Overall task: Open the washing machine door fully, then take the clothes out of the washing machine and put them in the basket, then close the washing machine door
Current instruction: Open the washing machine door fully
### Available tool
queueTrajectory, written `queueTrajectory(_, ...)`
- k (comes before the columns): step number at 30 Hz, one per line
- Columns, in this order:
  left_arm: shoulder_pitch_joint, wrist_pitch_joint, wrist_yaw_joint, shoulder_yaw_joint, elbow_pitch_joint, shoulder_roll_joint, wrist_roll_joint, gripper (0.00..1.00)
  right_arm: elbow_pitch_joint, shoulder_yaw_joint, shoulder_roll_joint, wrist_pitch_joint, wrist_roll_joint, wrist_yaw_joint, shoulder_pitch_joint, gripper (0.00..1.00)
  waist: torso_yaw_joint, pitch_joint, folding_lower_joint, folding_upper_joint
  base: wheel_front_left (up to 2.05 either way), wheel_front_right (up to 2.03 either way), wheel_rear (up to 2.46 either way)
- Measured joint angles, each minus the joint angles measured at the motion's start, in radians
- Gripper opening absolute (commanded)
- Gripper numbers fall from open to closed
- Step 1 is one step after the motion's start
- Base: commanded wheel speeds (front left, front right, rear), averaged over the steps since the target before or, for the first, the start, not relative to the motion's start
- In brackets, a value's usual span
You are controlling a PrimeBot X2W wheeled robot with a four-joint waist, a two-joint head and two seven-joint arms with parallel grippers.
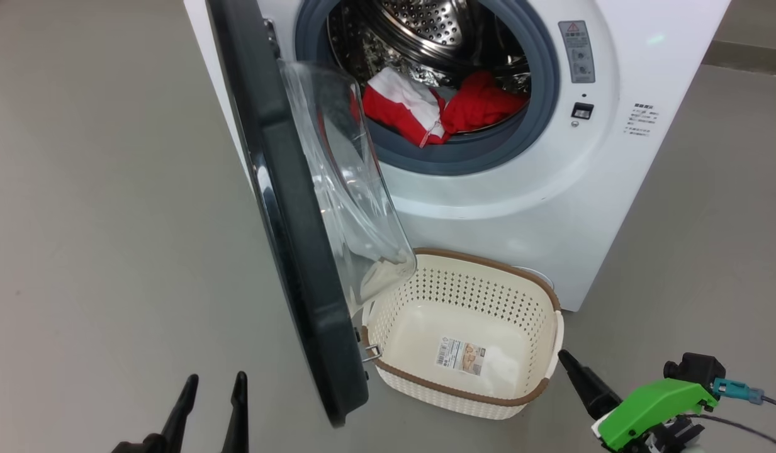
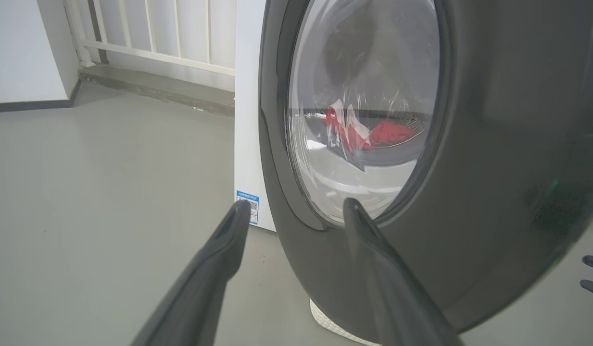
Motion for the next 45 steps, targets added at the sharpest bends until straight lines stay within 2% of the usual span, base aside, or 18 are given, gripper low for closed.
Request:
queueTrajectory(4,0.0,0.0,0.0,0.007,0.002,0.0,0.007,1.0,0.007,0.084,-0.032,-0.14,-0.089,0.0,0.0,1.0,-0.008,-0.006,0.0,0.0,0.0,0.0,0.0)
queueTrajectory(6,0.0,0.0,0.0,0.009,0.002,0.0,0.007,1.0,0.009,0.109,-0.039,-0.173,-0.111,0.0,0.0,1.0,-0.01,-0.008,0.0,0.0,0.0,0.0,0.0)
queueTrajectory(7,0.001,0.0,0.0,0.012,0.002,0.0,0.008,1.0,0.02,0.155,-0.053,-0.238,-0.156,0.0,0.0,1.0,-0.015,-0.012,0.0,0.0,0.0,0.0,0.0)
queueTrajectory(13,0.006,0.0,-0.001,0.015,0.003,0.0,0.014,1.0,0.048,0.192,-0.081,-0.291,-0.285,0.0,-0.001,1.0,-0.024,-0.02,0.0,0.0,0.0,0.0,0.0)
queueTrajectory(14,0.006,0.0,-0.001,0.016,0.003,0.0,0.015,1.0,0.041,0.161,-0.081,-0.291,-0.328,0.0,0.0,1.0,-0.026,-0.02,0.0,0.0,0.0,0.0,0.0)
queueTrajectory(15,0.01,0.0,-0.001,0.018,0.003,0.0,0.015,1.0,0.01,0.086,-0.081,-0.292,-0.423,0.0,0.0,1.0,-0.029,-0.021,0.0,0.0,0.0,0.0,0.0)
queueTrajectory(16,0.01,0.0,-0.001,0.018,0.003,0.0,0.015,1.0,0.01,0.086,-0.081,-0.292,-0.423,0.0,0.0,1.0,-0.029,-0.021,0.0,0.0,0.0,0.0,0.0)
queueTrajectory(21,0.017,0.0,-0.001,0.021,0.004,0.0,0.016,1.0,-0.108,-0.075,-0.03,-0.294,-0.678,0.0,0.08,1.0,-0.029,-0.025,0.0,0.0,0.0,0.0,0.0)
queueTrajectory(28,0.02,0.0,-0.001,0.026,0.0,0.0,0.017,1.0,-0.258,-0.209,0.049,-0.295,-0.898,0.0,0.194,1.0,-0.026,-0.032,0.0,0.0,0.0,0.0,0.0)
queueTrajectory(36,0.022,0.0,-0.001,0.028,-0.007,0.0,0.017,1.0,-0.298,-0.265,0.091,-0.297,-1.014,0.0,0.265,1.0,-0.025,-0.036,0.0,0.0,0.0,0.0,0.0)
queueTrajectory(45,0.022,0.0,-0.001,0.029,-0.01,0.0,0.008,1.0,-0.303,-0.287,0.104,-0.297,-1.034,0.0,0.265,1.0,-0.026,-0.034,0.0,0.0,0.0,0.0,0.0)
